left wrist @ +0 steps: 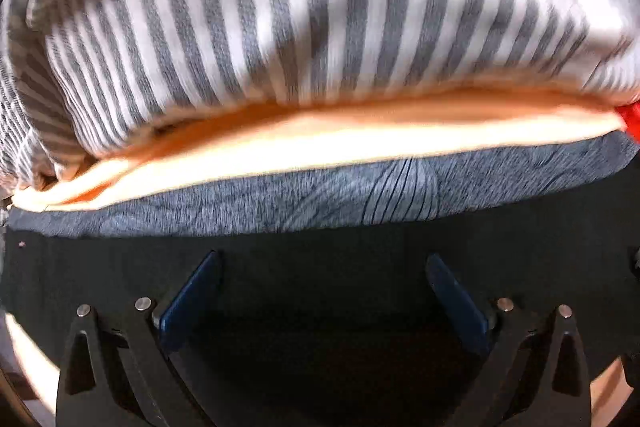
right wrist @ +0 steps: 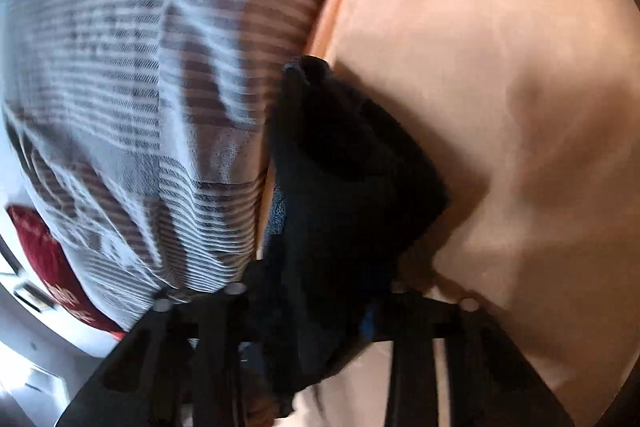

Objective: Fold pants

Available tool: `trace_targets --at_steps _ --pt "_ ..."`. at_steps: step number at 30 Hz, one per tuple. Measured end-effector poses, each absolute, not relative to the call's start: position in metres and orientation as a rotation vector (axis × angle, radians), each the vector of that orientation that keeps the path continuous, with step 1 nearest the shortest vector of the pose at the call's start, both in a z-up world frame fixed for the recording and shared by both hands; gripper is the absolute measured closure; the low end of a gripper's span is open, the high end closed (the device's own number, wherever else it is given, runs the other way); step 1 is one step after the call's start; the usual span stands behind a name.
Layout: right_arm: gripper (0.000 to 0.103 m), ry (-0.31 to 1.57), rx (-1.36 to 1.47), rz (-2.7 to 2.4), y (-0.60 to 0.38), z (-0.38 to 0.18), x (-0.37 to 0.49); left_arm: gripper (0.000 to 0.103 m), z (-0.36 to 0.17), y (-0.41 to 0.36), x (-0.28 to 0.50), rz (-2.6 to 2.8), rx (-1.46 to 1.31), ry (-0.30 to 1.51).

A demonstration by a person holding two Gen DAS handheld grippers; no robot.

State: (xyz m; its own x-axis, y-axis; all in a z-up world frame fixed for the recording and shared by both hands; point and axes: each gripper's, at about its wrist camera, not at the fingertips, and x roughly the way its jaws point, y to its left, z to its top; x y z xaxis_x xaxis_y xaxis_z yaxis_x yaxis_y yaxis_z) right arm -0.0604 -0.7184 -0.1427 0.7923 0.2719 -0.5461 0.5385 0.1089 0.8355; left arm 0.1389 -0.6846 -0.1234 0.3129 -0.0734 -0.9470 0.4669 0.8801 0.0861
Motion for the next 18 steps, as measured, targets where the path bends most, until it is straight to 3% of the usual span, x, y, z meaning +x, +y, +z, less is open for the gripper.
trace_targets --at_steps 5,8,12,18 --pt "0.083 0.661 1.481 -0.153 -0.714 -0.125 -0.055 0.0 -0.116 -0.69 0.143 -0.366 0.371 1.243" --pt "0.083 0.646 1.459 -0.12 -0.708 -0.107 -0.049 0.0 -0.099 -0.685 0.147 -0.305 0.315 1.175" --pt "0.083 0.656 1.399 -0.079 -0.697 -0.086 -0.04 0.0 -0.122 -0.691 0.157 -0.297 0.31 1.281" --pt "0.083 0.678 1.316 -0.028 -0.671 -0.057 -0.021 0.0 -0.116 -0.695 0.172 -0.322 0.285 1.289"
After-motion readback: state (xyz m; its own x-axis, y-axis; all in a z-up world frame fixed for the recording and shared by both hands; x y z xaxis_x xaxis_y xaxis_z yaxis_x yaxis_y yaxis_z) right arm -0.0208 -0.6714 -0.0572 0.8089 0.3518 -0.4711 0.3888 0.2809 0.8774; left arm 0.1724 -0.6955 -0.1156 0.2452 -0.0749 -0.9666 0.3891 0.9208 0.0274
